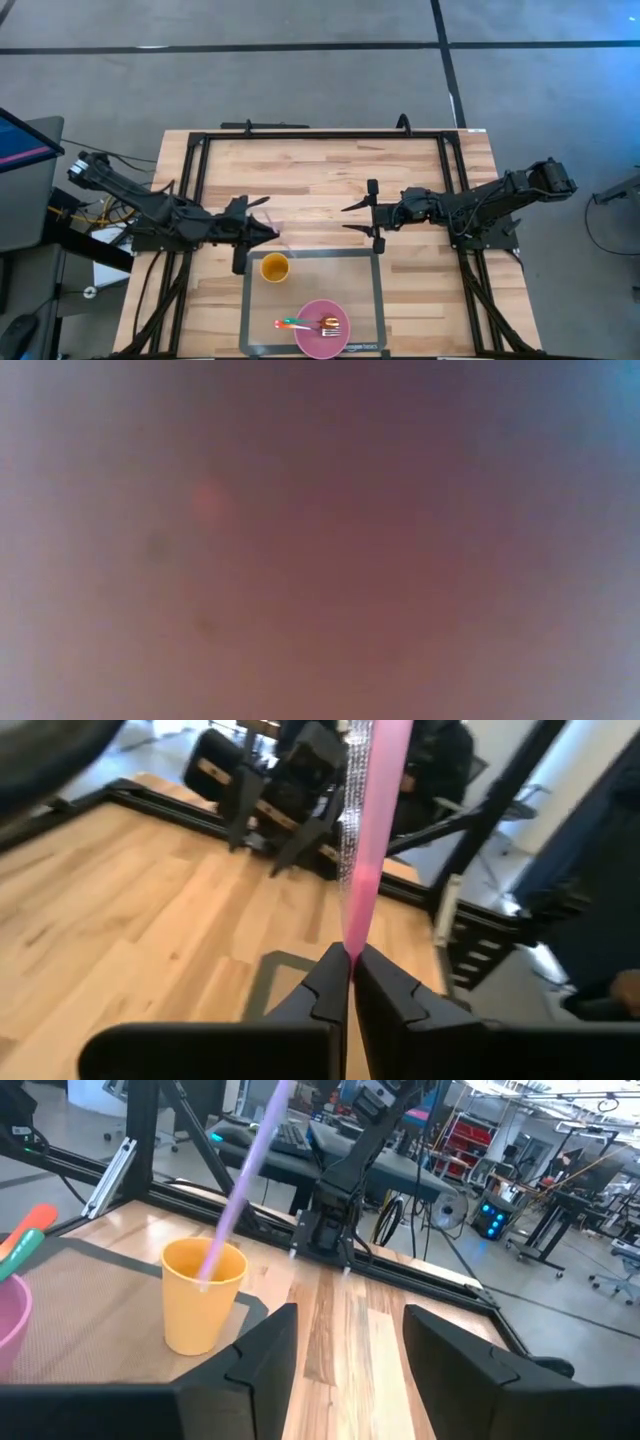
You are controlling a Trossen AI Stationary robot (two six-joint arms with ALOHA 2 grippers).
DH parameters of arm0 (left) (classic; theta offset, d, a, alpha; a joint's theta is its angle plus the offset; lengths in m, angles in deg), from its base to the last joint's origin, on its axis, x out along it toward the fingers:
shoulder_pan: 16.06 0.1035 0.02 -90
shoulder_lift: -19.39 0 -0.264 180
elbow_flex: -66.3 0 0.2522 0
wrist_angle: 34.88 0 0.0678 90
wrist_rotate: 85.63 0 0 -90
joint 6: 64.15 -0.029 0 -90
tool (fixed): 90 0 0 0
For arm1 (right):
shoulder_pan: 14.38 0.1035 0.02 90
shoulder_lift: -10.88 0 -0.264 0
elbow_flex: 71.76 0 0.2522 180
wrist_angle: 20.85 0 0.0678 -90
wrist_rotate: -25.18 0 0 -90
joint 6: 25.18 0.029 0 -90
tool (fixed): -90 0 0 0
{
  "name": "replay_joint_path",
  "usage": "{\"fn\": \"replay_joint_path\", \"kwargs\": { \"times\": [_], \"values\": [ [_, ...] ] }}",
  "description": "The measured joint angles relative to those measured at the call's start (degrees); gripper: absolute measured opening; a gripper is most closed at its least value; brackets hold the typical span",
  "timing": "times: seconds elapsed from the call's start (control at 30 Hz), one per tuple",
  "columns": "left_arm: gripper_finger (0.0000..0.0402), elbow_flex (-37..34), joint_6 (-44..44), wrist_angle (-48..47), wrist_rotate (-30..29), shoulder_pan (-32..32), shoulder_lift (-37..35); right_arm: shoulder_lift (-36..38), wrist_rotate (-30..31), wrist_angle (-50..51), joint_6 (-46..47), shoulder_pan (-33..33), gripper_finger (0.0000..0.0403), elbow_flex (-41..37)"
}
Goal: Pick & Place Utensil
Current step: Put the pink straw into the yellow cup on the transparent mat, then adjust the yellow cup on the transparent mat
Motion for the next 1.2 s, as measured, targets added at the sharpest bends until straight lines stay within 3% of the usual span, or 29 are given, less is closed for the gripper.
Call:
{"fn": "replay_joint_path", "kwargs": {
  "times": [0.23,0.37,0.5,0.7,0.97,1.2],
  "values": [
    [0.001,0.0,5.9,-8.74,0.46,-0.12,-1.52,0.0,0.02,0.14,0.0,-0.02,0.0173,0.0],
    [0.0011,0.0,7.27,-13.08,4.87,-0.12,-1.27,0.0,0.02,0.99,0.0,-0.02,0.0175,0.0],
    [0.0011,0.0,6.5,-12.93,7.16,-0.12,-0.78,0.0,0.01,1.91,-0.01,-0.02,0.0175,0.0],
    [0.0011,0.0,2.21,-11.02,1.1,0.52,-1.27,0.0,0.09,1.89,-0.42,-0.58,0.0174,0.0],
    [0.0012,0.0,1.95,-10.88,1.75,-0.09,-1.07,0.0,0.21,1.8,-0.42,-2.05,0.0175,0.0],
    [0.0011,0.0,-7.32,-4.5,1.26,-0.43,-1.07,0.0,-0.42,1.33,-0.61,-2.43,0.0168,0.0]
  ]
}}
